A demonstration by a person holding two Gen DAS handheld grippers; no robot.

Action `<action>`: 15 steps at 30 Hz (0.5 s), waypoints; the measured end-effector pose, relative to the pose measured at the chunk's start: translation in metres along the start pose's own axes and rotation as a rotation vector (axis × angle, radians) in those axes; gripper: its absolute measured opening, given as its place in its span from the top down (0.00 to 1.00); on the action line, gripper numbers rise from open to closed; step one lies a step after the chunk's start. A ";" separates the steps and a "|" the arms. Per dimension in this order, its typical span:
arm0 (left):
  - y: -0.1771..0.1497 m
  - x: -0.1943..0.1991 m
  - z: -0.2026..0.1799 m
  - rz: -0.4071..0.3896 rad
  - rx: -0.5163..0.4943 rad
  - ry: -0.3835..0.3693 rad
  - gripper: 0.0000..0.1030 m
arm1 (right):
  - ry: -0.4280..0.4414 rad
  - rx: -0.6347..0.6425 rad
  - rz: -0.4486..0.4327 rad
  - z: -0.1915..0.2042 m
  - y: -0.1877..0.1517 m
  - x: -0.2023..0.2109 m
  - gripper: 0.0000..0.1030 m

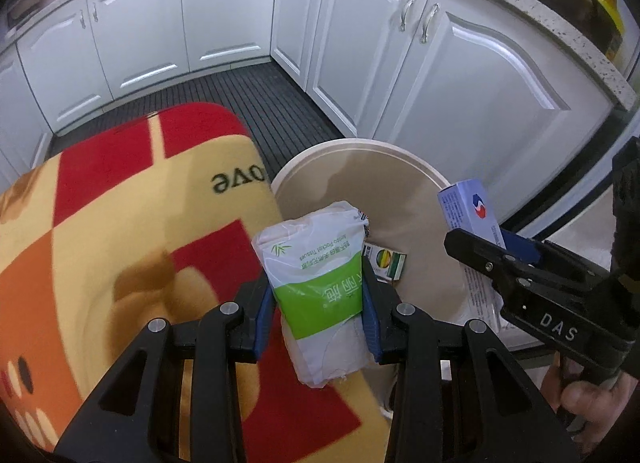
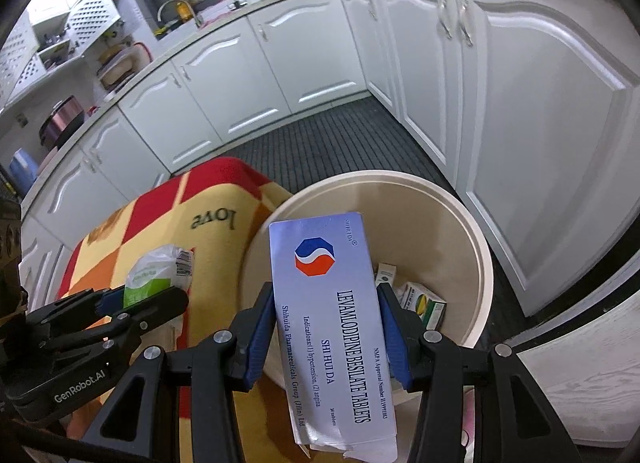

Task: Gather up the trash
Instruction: 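Carry the tissue pack and tablet box over the bin with both grippers, then open both grippers to drop the tissue pack and tablet box into the bin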

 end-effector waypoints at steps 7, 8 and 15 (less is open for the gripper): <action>0.004 -0.016 -0.006 0.006 -0.013 0.013 0.66 | -0.010 -0.023 0.008 -0.014 0.003 -0.009 0.54; 0.005 -0.017 -0.005 0.007 -0.014 0.015 0.66 | -0.011 -0.025 0.010 -0.014 0.003 -0.010 0.54; 0.005 -0.021 -0.007 0.004 -0.012 0.023 0.61 | -0.019 -0.038 0.004 -0.018 0.011 -0.019 0.54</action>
Point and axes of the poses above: each gripper's, at about its wrist camera, not at the fingertips, and x roughly against the way its jaws point, z to its left, y to its top, the point moved 4 cm from there along -x, roughly the way its jaws point, and after that the axes turned 1 degree about y, right-handed, at the moved point
